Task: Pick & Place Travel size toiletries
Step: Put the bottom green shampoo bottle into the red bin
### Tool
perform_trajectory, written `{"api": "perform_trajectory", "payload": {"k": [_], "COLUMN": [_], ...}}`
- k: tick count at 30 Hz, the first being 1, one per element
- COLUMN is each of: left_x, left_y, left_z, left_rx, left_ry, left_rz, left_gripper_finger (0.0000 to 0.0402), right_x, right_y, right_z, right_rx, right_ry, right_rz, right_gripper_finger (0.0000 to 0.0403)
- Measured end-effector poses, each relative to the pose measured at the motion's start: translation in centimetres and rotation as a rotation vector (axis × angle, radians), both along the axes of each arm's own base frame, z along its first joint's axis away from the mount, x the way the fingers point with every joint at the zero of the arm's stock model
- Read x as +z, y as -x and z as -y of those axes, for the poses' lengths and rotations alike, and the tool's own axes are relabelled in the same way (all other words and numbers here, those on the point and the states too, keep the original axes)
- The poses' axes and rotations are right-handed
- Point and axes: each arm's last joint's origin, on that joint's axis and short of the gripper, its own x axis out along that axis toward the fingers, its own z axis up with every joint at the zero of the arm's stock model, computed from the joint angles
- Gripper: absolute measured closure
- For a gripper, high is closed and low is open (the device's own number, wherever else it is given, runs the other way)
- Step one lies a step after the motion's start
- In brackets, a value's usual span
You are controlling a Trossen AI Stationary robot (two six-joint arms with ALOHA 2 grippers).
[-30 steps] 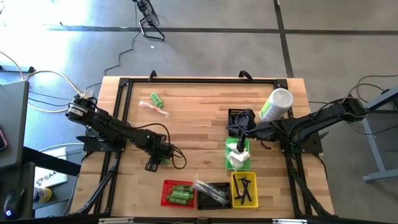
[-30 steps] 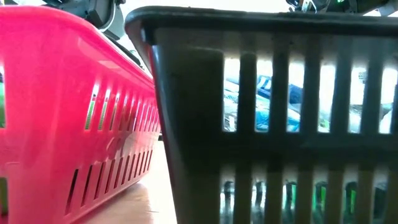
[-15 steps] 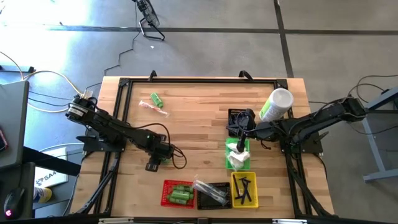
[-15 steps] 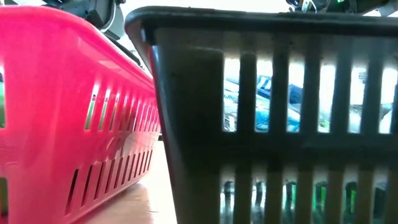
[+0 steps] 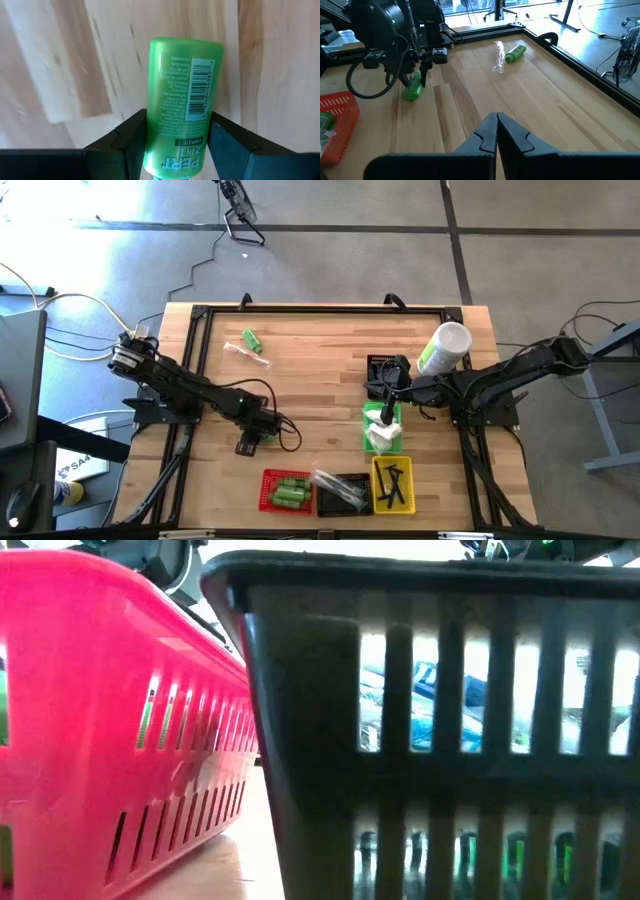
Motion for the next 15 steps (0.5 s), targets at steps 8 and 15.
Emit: {"api": "perform_trajectory", "payload": {"k": [8, 15], "left_x": [2.9, 6.2], "left_y": [-1.3, -2.6], "left_z": [0.4, 0.7], "left_rx": [-0.003, 0.002], "left_ry": [0.002, 0.005], "left_rz": [0.016, 0.054], "left_gripper_finger": [0.0225, 0.0225], "right_x": [0.0, 0.0], "right_y": [0.0, 0.0], "right_z": [0.0, 0.0], "right_rx": [0.001, 0.001], "right_ry": [0.003, 0.003], "right_rz": [-0.001, -0.003], "right_gripper_finger": [0.0401, 0.0401]}}
